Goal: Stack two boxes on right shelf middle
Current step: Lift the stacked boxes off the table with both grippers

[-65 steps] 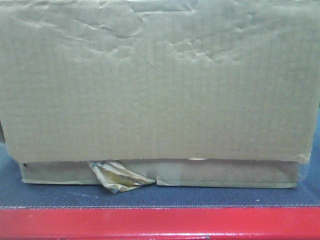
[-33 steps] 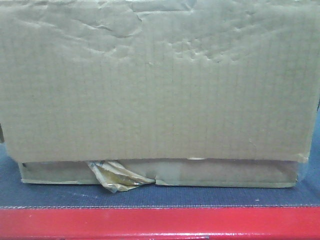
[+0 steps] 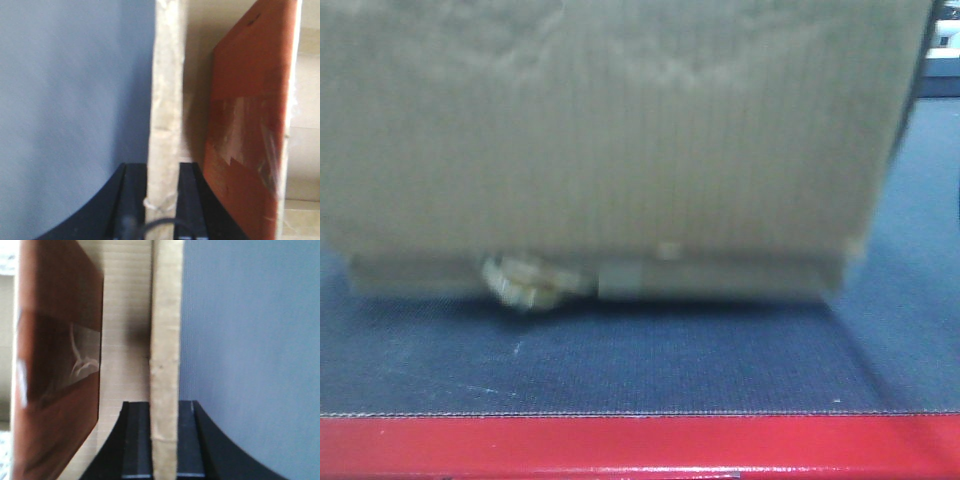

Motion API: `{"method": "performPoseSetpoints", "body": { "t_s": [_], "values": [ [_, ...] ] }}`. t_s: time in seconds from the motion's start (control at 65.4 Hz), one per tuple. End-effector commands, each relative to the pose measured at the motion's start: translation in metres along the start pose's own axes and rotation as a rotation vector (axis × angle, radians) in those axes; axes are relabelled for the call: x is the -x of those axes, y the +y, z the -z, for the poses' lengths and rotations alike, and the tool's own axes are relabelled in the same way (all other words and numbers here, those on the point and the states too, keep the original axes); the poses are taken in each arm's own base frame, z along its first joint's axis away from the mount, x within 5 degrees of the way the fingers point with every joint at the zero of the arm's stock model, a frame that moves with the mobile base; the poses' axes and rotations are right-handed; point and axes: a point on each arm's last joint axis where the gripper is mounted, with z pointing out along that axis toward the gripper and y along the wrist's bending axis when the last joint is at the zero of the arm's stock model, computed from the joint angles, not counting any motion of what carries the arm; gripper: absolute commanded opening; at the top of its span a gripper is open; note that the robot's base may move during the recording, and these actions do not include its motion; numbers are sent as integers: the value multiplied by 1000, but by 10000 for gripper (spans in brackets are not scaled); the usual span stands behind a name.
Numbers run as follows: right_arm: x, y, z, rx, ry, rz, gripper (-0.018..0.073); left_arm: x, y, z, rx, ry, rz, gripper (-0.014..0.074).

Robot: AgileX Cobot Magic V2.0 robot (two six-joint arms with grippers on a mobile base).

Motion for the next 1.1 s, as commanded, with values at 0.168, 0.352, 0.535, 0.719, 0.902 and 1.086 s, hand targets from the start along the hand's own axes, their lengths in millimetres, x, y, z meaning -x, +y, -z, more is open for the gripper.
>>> {"method": "performPoseSetpoints", "body": {
  "t_s": [0.168, 0.352, 0.535, 0.719, 0.902, 1.086],
  "values": [
    [40, -1, 36, 35, -377, 42, -151, 28, 4, 30, -98, -311, 9, -111],
    [49, -6, 42, 61, -439, -12, -151, 46, 10, 40, -103, -417, 18, -111],
    [53, -10, 44, 60, -463, -24, -151, 62, 12, 50, -60, -501, -9, -111],
    [56, -13, 63, 76, -510, -37, -151, 66, 10, 54, -68, -554, -43, -111],
    [59, -15, 69, 61, -560, -16, -151, 66, 9, 54, -92, -547, -29, -111],
    [59, -15, 69, 64, -566, -15, -151, 67, 9, 56, -90, -567, -37, -111]
  ]
}}
